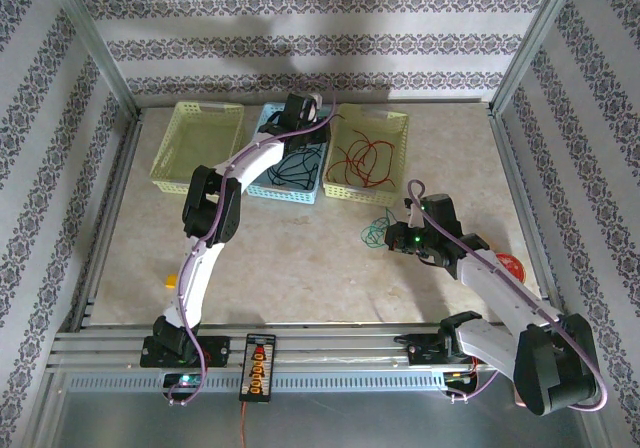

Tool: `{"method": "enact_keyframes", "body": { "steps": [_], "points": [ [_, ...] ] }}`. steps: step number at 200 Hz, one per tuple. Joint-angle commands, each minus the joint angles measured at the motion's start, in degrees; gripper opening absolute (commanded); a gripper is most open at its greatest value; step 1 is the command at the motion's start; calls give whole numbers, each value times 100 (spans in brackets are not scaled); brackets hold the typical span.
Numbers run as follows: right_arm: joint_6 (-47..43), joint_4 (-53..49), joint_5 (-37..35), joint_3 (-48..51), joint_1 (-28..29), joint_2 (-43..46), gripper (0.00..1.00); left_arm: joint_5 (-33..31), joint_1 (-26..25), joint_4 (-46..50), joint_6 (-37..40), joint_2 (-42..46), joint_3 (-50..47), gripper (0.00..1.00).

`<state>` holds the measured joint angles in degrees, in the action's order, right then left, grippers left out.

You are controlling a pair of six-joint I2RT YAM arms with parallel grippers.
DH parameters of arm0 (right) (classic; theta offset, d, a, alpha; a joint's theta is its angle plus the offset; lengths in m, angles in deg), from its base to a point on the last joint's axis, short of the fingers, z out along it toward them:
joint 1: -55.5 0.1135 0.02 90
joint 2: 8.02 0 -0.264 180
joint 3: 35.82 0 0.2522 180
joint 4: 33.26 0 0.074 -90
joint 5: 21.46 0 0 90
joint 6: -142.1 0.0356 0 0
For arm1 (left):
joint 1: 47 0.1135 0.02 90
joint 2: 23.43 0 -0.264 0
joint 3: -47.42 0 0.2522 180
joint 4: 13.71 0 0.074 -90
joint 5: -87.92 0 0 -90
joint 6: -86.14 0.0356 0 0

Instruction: Untangle the cables

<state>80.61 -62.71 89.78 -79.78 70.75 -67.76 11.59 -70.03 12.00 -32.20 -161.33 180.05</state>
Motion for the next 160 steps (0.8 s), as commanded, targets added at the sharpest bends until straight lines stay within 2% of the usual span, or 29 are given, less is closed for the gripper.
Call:
{"method": "enact_keyframes", "body": {
  "steps": [1, 14, 51, 101, 144, 160],
  "points": [
    [-74, -84, -102, -123, 22, 103, 1, -253, 123, -381, -359, 109, -13, 11],
    [-74, -93, -102, -121, 22, 107, 1, -122, 123, -444, -415, 72, -18, 16],
    [-82, -119, -119, -118, 22, 138, 1, 171, 115, -760, -562, 79, -167, 18],
    [-83, -189, -137, -142, 22, 204, 1, 49, 133, -757, -520, 36, -170, 18],
    [-72, -181, -129, -132, 22, 184, 1, 496, 132, -881, -232, 154, -426, 47],
    [-82, -170, -103, -145, 29, 131, 1, 407, 125, -700, -53, 159, -422, 52]
  ]
}}
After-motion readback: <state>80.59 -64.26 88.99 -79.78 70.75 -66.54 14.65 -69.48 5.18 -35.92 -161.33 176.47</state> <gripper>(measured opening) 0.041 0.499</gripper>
